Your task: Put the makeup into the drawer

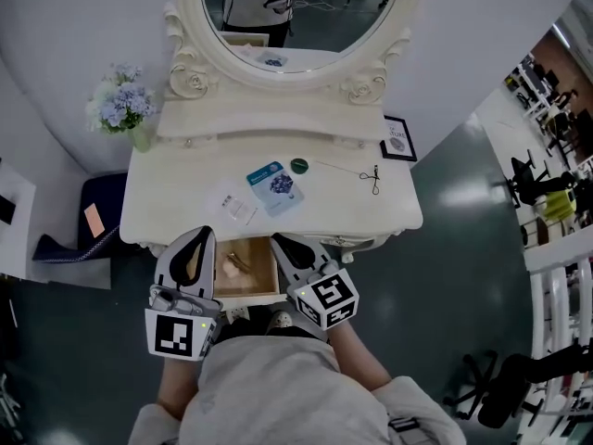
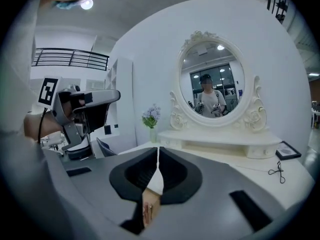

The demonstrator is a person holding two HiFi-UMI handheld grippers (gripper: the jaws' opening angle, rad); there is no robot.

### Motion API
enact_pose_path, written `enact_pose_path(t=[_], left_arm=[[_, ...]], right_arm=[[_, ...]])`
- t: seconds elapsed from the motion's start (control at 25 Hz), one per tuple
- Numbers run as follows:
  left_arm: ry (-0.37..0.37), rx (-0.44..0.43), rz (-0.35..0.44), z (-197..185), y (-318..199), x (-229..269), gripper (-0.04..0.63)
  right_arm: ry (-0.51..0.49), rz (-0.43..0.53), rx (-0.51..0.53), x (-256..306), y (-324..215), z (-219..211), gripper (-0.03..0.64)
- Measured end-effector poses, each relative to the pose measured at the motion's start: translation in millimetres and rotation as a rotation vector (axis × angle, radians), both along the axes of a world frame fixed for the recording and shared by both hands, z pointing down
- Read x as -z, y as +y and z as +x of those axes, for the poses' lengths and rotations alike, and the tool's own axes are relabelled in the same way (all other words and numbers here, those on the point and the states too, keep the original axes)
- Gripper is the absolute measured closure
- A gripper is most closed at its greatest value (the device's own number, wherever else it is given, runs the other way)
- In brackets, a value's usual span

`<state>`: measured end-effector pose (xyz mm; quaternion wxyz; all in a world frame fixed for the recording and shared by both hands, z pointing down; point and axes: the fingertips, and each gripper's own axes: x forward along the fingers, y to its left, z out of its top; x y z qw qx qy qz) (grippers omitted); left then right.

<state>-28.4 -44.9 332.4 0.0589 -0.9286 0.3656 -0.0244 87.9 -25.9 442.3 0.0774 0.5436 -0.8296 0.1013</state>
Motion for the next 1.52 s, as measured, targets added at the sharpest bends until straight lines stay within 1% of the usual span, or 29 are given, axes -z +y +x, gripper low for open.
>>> enact_pose_path(t=[0.6,0.84,1.2,1.52], left_arm=[[0.005,-0.031,0.01,12,7,7,0.581],[0.013,-0.036,0.013,14,9,9,0.581],[0.023,-0.049,0.025,20,9,15,0.58],[0.025,-0.045,0.028,21,8,17,0.581]], right_arm=[[-0.039,0.173,-0.029,67,15,15,0.592],[-0.04,0.232,-0.02,86,22,14,0.592],[-0.037,0.299,-0.018,110,31,17,0.592],[-0.038,0.327,-0.021,118,33,20,0.592]])
